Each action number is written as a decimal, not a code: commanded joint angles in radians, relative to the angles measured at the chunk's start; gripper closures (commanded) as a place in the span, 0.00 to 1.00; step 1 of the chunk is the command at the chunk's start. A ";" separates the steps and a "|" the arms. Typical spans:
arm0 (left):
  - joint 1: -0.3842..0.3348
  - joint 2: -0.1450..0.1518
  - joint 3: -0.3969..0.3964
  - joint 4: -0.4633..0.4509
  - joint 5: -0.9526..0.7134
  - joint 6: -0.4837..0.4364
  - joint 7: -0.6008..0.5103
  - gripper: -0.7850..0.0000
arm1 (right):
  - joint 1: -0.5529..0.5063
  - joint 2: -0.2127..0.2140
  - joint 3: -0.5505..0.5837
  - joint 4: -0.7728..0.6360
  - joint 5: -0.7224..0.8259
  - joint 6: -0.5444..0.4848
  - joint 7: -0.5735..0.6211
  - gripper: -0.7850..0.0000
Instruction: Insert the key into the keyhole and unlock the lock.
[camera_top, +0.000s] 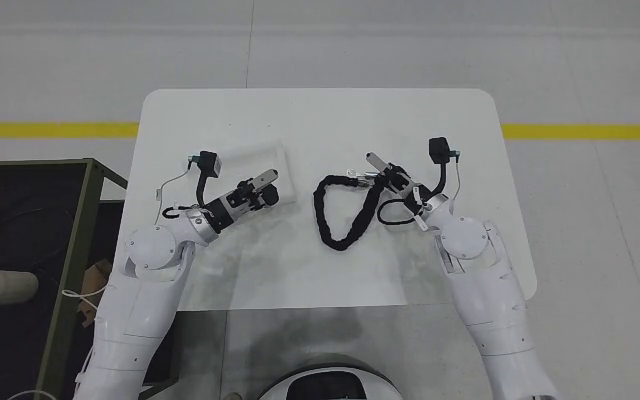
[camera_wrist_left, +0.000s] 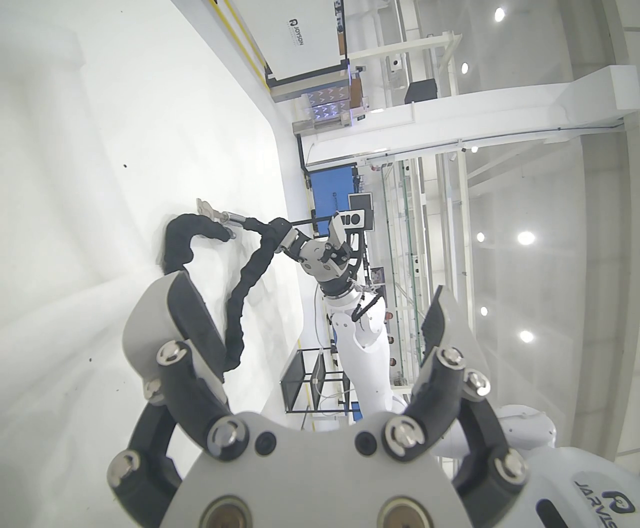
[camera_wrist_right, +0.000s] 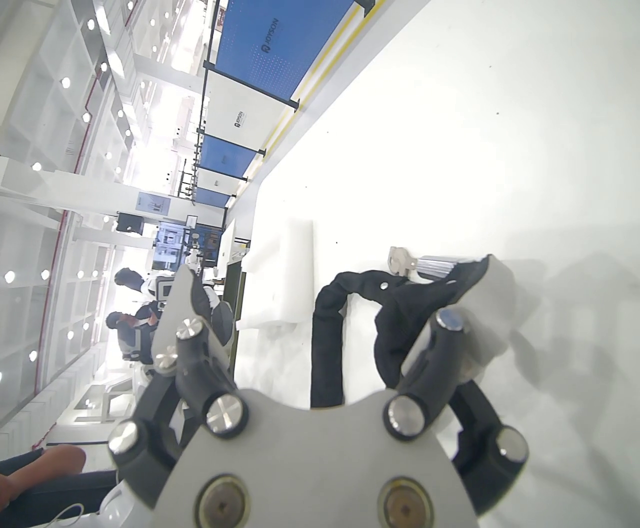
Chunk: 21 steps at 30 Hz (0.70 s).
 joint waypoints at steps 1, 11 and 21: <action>0.000 0.000 0.000 0.000 0.000 0.000 0.000 0.00 | 0.000 0.000 0.000 0.000 0.000 0.000 0.000 0.00; 0.000 0.000 0.000 0.000 0.000 0.000 0.000 0.00 | -0.036 0.006 -0.011 -0.040 -0.171 -0.056 -0.112 0.00; 0.000 0.000 0.000 0.000 0.000 0.000 0.000 0.00 | -0.099 0.014 -0.020 -0.074 -0.389 -0.231 -0.420 0.00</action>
